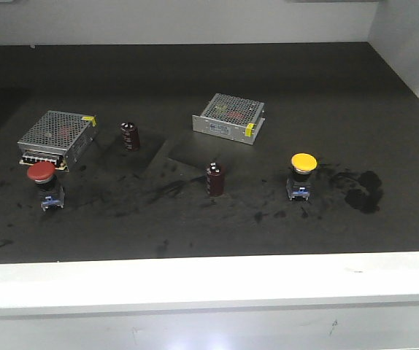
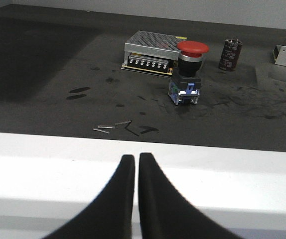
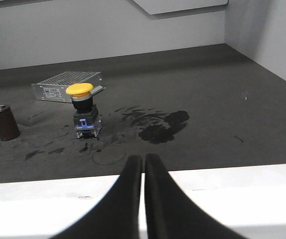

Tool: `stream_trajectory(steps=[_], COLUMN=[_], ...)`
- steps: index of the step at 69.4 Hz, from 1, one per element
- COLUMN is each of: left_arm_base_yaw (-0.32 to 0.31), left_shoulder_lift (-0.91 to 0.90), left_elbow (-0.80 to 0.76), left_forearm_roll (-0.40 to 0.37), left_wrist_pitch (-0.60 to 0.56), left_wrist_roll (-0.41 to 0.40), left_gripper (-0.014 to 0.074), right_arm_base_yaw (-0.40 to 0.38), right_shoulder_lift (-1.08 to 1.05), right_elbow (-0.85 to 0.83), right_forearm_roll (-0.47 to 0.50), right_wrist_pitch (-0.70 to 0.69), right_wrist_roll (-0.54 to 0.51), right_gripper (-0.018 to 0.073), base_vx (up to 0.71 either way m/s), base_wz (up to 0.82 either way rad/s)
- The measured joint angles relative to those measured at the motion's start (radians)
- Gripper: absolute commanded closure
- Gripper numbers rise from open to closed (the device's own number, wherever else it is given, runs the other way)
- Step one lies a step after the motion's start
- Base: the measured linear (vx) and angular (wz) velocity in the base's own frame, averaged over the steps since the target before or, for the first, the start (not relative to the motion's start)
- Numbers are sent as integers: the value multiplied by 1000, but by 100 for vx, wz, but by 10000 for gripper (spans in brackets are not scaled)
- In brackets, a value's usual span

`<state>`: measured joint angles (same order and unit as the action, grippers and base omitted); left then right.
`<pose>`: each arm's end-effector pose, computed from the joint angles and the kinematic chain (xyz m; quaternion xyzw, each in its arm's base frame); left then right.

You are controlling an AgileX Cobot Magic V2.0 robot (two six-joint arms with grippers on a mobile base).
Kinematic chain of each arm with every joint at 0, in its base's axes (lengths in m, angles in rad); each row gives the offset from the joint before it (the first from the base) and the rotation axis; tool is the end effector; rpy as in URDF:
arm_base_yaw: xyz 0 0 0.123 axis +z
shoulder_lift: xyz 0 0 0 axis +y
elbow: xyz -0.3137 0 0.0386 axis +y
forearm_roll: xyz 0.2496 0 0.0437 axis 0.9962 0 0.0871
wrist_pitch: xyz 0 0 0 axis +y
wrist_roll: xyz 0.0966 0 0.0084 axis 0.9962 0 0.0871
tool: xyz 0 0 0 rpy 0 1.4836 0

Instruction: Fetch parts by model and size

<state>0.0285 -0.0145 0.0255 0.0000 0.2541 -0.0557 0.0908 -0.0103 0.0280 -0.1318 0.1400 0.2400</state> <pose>0.0313 0.0009 0.1808 -0.0323 0.7664 -0.0087 0.6414 0.0330 0.0012 0.1909 0.0131 0.7311 0.0615 0.6794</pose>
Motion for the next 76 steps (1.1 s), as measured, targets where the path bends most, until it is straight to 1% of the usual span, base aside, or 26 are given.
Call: stream_trajectory(steps=[36, 50, 58, 65, 74, 76], left_arm_base_yaw=[0, 0, 0, 0, 0, 0], left_shoulder_lift=[0, 0, 0, 0, 0, 0], left_elbow=[0, 0, 0, 0, 0, -1], left_forearm_roll=[0, 0, 0, 0, 0, 0], left_wrist_pitch=[-1, -33, -98, -207, -390, -414], left_wrist_roll=[0, 0, 0, 0, 0, -3], left_gripper=[603, 603, 603, 603, 603, 603], right_arm_base_yaw=[0, 0, 0, 0, 0, 0], right_shoulder_lift=[0, 0, 0, 0, 0, 0], right_elbow=[0, 0, 0, 0, 1, 1], right_forearm_roll=[0, 0, 0, 0, 0, 0], right_wrist_pitch=[0, 0, -5, -46, -170, -196], right_wrist_roll=[0, 0, 0, 0, 1, 1], right_gripper=[568, 568, 568, 568, 568, 567], base_vx=[0, 0, 0, 0, 0, 0], base_wz=[0, 0, 0, 0, 0, 0])
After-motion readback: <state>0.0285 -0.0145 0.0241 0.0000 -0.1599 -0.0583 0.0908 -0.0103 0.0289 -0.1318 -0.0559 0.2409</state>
